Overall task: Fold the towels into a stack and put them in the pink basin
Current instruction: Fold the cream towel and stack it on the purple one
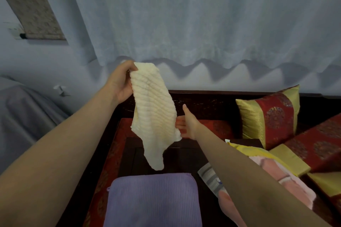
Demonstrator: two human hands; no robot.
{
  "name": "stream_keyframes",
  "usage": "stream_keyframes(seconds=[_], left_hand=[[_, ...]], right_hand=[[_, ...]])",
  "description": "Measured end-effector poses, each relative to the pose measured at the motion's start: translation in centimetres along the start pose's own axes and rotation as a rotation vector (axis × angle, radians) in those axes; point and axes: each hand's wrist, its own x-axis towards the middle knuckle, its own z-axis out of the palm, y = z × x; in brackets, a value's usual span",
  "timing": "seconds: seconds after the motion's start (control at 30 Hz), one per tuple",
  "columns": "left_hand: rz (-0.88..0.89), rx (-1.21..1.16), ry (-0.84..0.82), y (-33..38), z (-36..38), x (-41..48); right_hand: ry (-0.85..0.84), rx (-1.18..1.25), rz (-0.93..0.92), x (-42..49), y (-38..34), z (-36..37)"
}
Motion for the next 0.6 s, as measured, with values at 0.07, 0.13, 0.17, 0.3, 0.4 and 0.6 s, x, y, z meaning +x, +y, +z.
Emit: stream_keyframes(seconds=[0.07, 0.13, 0.17, 0.3, 0.4, 0.6], left_hand=[[0.002, -0.013, 0.016, -0.1, -0.2, -0.2], [-0.005, -0.014, 0.025, -0.2, -0.2, -0.4], [-0.007, -0.017, 0.03, -0.2, -0.3, -0.5], [-0.013, -0.014, 0.026, -0.1, -0.4, -0.9], [0.011, 0.028, 0.059, 0.6, -0.4, -0.9], [0.193, 0.316, 0.392, 3.2, -1.6, -0.7]], right_hand=[[-0.02, -0.023, -0.039, -0.2, -0.5, 0.2], [-0.038, -0.038, -0.068, -0.5, -0.6, 0.3], [-0.061, -0.025, -0.059, -0.1, -0.4, 0.2], [-0.264, 0.156, 0.134, 1.7, 0.8, 0.6], [-0.323, 0.183, 0.169, 0.7, 0.2, 1.1], [-0.205, 0.221, -0.256, -1.6, -5.6, -2.8]])
